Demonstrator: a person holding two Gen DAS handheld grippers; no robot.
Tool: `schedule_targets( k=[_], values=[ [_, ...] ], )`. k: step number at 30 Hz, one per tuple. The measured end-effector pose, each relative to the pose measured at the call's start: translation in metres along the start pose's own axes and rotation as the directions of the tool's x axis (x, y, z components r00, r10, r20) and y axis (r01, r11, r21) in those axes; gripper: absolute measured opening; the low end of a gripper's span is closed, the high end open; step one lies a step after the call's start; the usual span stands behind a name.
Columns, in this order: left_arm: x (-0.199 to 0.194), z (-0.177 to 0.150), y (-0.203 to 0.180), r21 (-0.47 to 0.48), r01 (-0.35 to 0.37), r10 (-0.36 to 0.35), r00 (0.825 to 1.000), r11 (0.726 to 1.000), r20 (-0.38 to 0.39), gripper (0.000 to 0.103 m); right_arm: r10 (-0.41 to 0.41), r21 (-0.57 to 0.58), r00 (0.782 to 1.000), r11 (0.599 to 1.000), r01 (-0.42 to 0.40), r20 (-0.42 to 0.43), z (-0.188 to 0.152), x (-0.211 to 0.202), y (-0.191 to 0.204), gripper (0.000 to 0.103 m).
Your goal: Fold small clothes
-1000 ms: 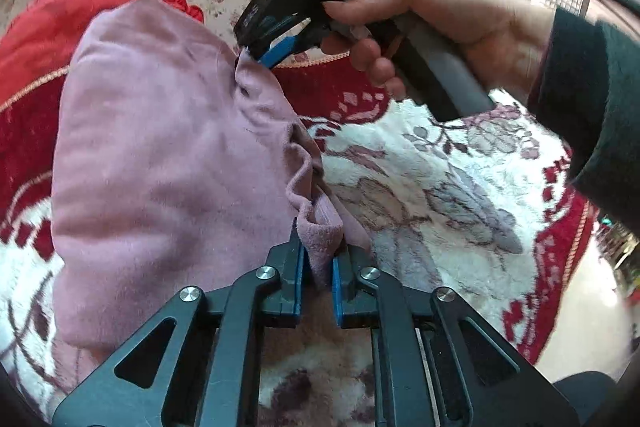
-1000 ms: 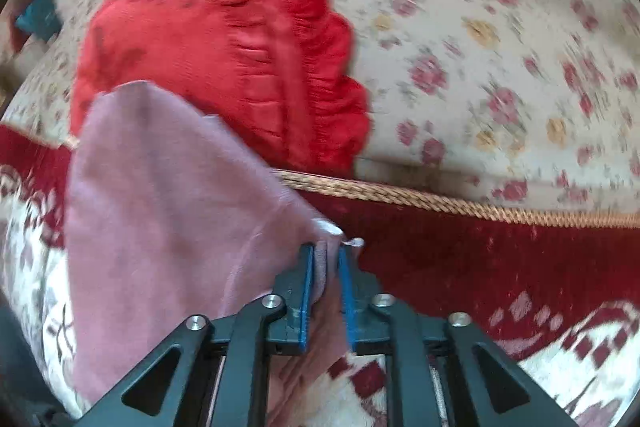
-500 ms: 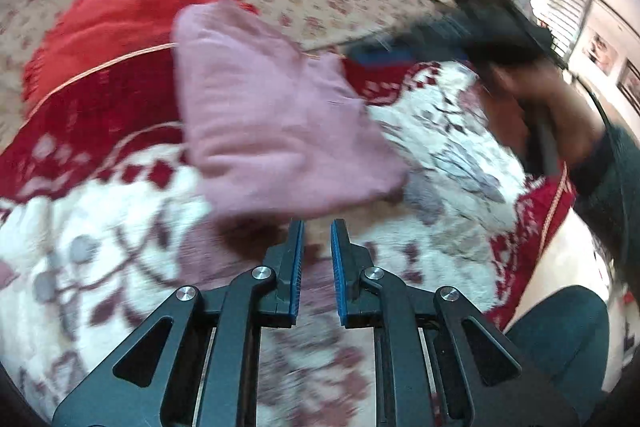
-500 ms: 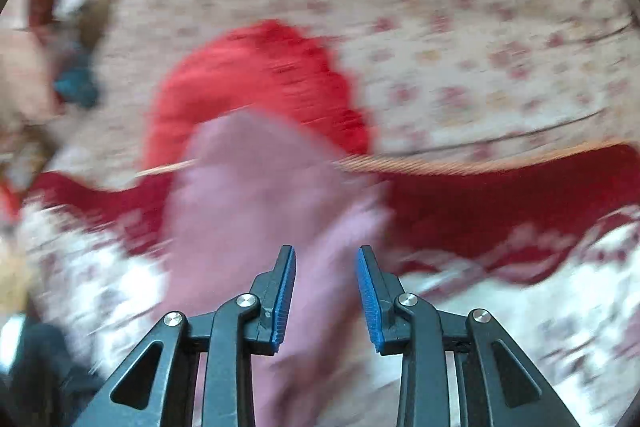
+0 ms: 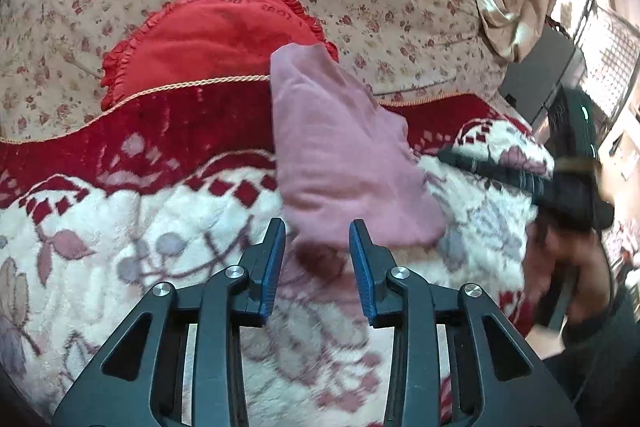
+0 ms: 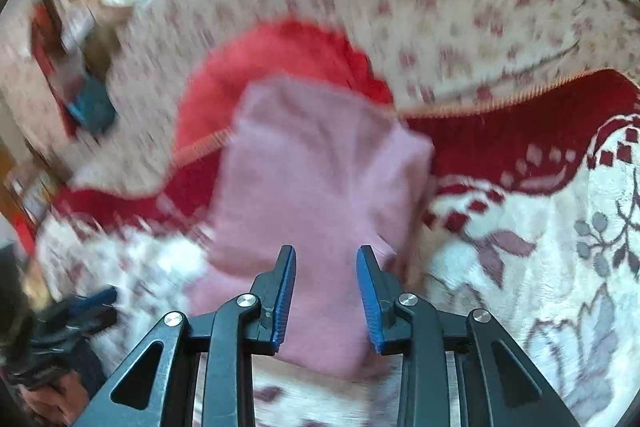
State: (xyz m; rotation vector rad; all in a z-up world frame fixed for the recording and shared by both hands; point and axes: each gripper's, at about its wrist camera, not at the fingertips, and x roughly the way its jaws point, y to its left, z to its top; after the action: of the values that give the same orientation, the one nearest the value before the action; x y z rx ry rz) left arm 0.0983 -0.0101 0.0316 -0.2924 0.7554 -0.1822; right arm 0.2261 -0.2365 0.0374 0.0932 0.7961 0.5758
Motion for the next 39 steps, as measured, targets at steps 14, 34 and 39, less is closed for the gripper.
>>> schedule_targets(
  k=[14, 34, 39],
  values=[
    [0.105, -0.015, 0.004, -0.042, 0.149, -0.153, 0.984, 0.988, -0.097, 0.03, -0.035, -0.056, 0.963, 0.998, 0.02, -0.267, -0.043, 0.064, -0.007, 0.048],
    [0.102, -0.006, 0.074, -0.419, 0.229, -0.286, 0.955, 0.878, -0.078, 0.066, 0.301, 0.444, 0.939, 0.874, -0.2, -0.169, -0.052, 0.042, -0.095, 0.058],
    [0.101, -0.006, 0.075, -0.457, 0.275, -0.339, 0.939, 0.846, -0.062, 0.066, 0.28, 0.461, 0.941, 0.872, -0.166, -0.192, -0.051, 0.056, -0.099, 0.057]
  ],
)
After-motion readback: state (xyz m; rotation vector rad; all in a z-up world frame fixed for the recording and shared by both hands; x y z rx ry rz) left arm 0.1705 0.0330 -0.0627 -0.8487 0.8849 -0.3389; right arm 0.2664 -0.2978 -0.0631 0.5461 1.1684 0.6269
